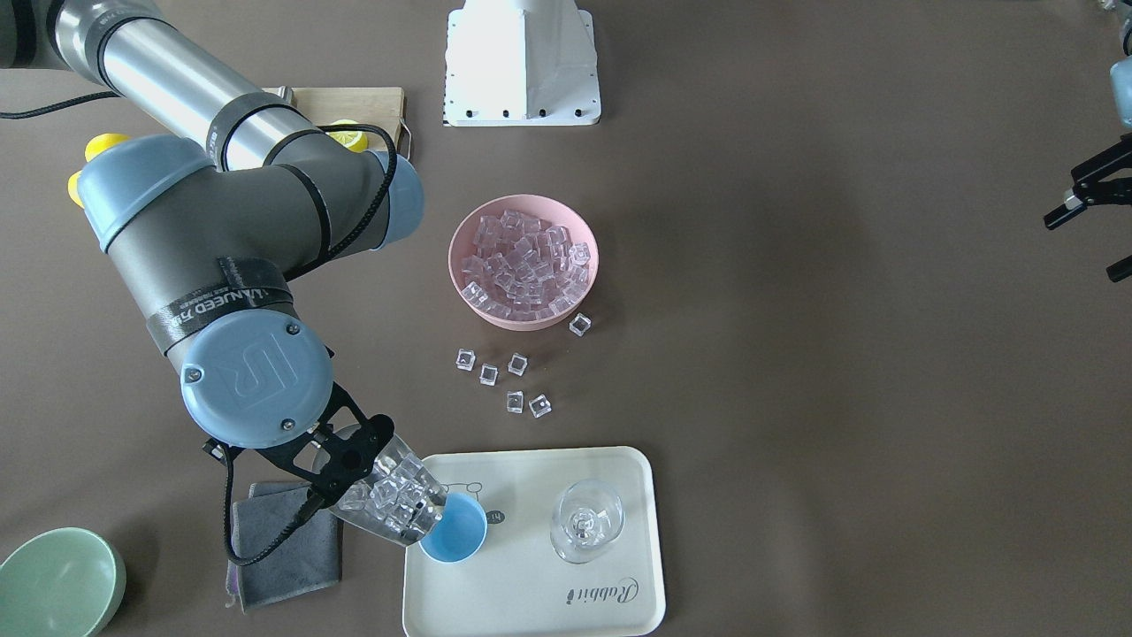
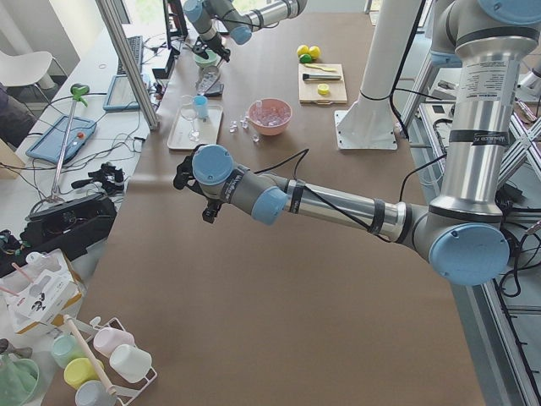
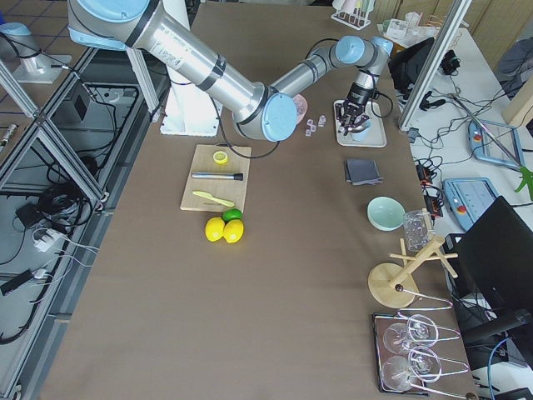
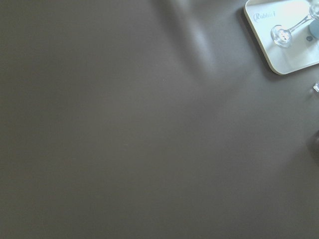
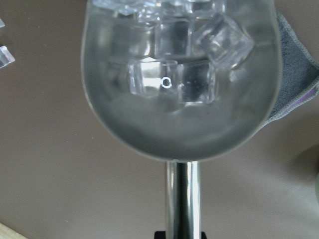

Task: Put ice in cup with scoop
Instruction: 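Tilt the scoop with the right gripper to pour ice into the blue cup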

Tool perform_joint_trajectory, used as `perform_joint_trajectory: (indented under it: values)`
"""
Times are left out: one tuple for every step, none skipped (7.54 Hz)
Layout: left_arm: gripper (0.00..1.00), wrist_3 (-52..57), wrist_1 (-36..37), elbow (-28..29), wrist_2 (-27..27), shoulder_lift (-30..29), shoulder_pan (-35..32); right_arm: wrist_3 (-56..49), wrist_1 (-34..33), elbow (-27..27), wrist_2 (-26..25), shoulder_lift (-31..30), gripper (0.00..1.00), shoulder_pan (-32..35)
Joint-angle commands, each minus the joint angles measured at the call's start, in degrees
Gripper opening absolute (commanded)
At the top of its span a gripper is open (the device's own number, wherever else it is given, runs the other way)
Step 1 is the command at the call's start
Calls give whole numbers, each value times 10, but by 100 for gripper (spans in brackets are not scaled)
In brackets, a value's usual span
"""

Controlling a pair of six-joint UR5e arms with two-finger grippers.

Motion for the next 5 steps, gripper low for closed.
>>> perform_joint_trajectory:
  values:
    - [99,-4,54,-48,20,8,-54,-8,-20,-26,-19,26,0,-3]
    - [99,-12,54,-76,55,52,-58,-8,-27,-29,-27,29,0,-10]
    - [99,-17,55,-70,145,62,-57,-8,-37,-30,-33,34,0,-16]
    - [99,-16,66,-42,212,63,-53,-8,-52,-29,-42,42,0,-16]
    - [99,-8,93,1,232,57,-53,-20,-60,-30,-48,46,0,-16]
